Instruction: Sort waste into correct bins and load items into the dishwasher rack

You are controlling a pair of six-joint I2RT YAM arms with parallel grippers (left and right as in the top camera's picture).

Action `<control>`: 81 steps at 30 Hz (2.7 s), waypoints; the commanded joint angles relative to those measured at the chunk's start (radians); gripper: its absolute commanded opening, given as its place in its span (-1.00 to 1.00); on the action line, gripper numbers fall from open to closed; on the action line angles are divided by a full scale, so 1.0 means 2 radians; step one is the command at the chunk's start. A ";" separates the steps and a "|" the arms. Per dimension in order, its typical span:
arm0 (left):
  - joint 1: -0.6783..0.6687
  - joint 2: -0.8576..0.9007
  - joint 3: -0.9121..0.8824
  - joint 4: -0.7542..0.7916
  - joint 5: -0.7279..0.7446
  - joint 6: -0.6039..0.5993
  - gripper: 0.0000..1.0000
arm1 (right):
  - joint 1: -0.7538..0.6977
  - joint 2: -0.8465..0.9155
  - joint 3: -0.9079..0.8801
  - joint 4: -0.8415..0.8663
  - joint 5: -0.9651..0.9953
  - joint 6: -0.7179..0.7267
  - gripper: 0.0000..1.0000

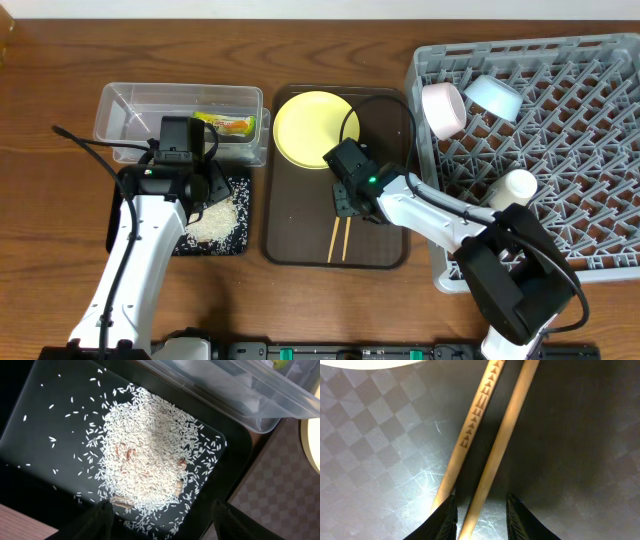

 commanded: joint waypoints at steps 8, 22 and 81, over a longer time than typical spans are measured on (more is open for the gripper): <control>0.002 -0.002 -0.003 0.001 -0.010 -0.003 0.32 | 0.002 0.004 0.000 -0.020 0.012 0.026 -0.88; 0.002 -0.002 -0.003 0.000 -0.010 -0.003 0.32 | -0.060 -0.069 0.001 -0.041 0.033 0.004 -0.98; 0.002 -0.002 -0.003 0.003 -0.010 -0.003 0.32 | -0.223 -0.148 -0.012 -0.145 -0.099 -0.171 -0.53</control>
